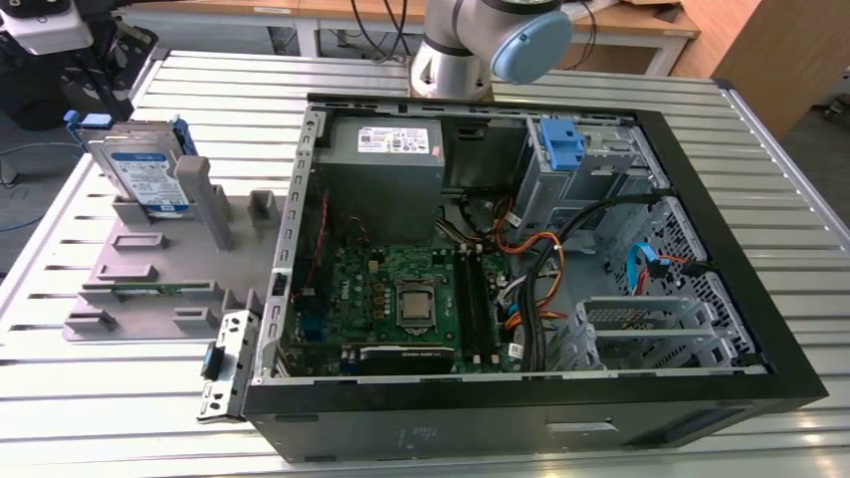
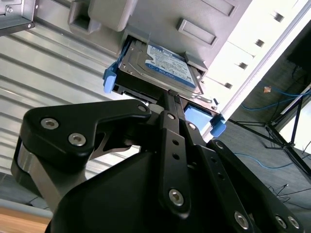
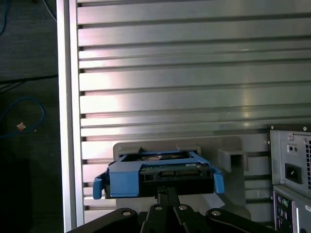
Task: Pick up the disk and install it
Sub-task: 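Pick up the disk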
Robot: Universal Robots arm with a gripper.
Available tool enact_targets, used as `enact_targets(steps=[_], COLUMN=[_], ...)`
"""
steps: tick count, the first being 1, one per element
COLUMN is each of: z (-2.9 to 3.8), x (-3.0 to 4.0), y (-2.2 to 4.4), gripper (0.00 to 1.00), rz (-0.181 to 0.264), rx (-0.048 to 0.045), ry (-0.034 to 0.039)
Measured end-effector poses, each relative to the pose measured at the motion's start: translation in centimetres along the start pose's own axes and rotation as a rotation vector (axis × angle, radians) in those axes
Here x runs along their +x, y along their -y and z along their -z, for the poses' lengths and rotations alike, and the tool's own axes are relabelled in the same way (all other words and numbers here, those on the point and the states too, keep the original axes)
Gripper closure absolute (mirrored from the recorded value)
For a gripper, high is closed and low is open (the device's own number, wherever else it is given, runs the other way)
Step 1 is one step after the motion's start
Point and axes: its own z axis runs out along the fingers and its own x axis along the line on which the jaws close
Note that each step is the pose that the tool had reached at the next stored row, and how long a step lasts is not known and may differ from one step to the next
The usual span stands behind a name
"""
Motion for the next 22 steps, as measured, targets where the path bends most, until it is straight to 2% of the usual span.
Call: enact_targets(steps=[3, 12, 22], z=[0.0, 0.0, 0.0], x=[0.0, 0.0, 0.0], y=[0.0, 0.0, 0.0], gripper=[0.89, 0.89, 0.89], rz=[0.035, 0.191, 0.199], rx=[0.0004, 0.0022, 0.0023], ry=[-0.0013, -0.007, -0.0073])
